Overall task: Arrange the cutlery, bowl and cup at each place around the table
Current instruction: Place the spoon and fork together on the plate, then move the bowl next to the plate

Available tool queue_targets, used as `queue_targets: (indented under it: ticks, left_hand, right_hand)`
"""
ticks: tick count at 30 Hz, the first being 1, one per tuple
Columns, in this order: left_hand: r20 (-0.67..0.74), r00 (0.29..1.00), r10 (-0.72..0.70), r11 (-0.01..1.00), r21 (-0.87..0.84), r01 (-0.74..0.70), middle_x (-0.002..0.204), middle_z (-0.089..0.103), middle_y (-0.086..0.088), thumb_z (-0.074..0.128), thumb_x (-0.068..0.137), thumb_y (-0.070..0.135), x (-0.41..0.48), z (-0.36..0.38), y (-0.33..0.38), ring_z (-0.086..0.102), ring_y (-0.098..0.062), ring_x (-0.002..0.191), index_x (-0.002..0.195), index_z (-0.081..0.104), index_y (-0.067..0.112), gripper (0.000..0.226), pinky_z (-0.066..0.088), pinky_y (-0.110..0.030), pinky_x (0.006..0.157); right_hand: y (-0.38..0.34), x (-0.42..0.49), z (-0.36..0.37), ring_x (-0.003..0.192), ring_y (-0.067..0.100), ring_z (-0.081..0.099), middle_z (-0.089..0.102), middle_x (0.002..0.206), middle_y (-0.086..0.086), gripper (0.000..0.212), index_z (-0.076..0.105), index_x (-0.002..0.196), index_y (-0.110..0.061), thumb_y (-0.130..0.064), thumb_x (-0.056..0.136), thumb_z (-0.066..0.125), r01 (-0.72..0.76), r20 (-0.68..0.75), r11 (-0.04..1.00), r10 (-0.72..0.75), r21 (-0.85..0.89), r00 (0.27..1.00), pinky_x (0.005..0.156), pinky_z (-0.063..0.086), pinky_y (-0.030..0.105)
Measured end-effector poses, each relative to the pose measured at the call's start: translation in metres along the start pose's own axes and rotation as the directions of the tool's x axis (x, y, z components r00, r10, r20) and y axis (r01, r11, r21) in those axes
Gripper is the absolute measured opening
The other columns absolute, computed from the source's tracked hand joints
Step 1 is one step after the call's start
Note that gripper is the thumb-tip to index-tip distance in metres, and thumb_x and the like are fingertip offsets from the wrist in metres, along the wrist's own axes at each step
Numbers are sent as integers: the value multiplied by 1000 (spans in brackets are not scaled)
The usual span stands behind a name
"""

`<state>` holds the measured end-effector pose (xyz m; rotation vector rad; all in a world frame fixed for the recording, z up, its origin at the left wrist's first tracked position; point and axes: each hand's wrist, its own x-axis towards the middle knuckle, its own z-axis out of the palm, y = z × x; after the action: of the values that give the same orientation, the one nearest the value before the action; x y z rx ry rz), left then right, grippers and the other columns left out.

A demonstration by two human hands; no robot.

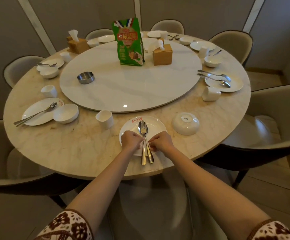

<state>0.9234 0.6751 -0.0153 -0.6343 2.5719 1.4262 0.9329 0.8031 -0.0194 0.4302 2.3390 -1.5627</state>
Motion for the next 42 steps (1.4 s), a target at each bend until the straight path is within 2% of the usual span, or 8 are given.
queue_targets:
  ticks: [3,7,9,14,19,28,33,42]
  left_hand:
    - [-122,983,139,990,-10,-142,89,70,-7,77,75,10,5,7,7,67,-23,79,82,71,9,10,60,-41,73]
    - [23,937,348,937,35,-349,86,67,-4,78,73,10,-2,36,34,65,-23,85,92,68,14,22,57,-44,80]
    - [140,895,423,893,102,-438,98,66,-6,79,72,11,-5,59,50,64,-23,92,106,65,12,37,54,-37,84]
    - [316,847,427,854,169,-493,142,44,-10,84,68,22,-8,114,85,42,-24,130,141,37,10,87,36,-27,103]
    - [307,901,305,886,255,-387,142,38,-8,85,63,32,5,149,92,39,-26,133,142,27,14,100,34,-24,100]
    - [227,947,228,900,321,-294,150,32,-6,74,73,14,4,163,93,34,-23,138,150,19,17,94,33,-31,109]
    - [241,938,249,944,157,-290,154,33,-3,63,75,-6,6,151,91,31,-19,142,150,29,18,86,28,-34,117]
    - [142,871,470,878,33,-478,135,58,-2,61,77,-10,13,126,105,49,-11,126,131,59,17,60,39,-23,104]
  right_hand:
    - [6,-2,-22,57,16,61,65,78,12,11,70,95,1,2,85,65,102,-66,992,-97,73,993,52,54,19]
    - [16,14,-68,76,12,58,61,82,-2,17,70,96,-12,-7,81,67,297,-350,952,-302,-71,887,66,48,28]
    - [24,24,-93,96,15,51,56,100,-1,34,63,110,-15,-15,76,72,329,-359,916,-395,-231,846,77,43,28]
    - [56,57,-147,135,30,25,29,147,13,101,31,146,-13,-31,62,85,385,-99,822,-463,-419,881,110,32,43]
    - [73,88,-172,142,29,19,18,154,9,123,11,152,-25,-55,53,79,421,192,821,-375,-386,907,113,30,54]
    - [74,102,-173,134,29,28,26,148,13,113,17,151,-12,-47,66,82,547,224,756,-499,-359,837,112,31,41]
    - [70,106,-178,128,32,33,33,140,15,113,24,148,-12,-47,60,85,543,224,740,-496,-397,839,108,33,39]
    - [31,115,-208,111,20,54,56,121,2,75,53,130,-15,-44,68,83,302,391,950,-250,-76,886,83,49,29]
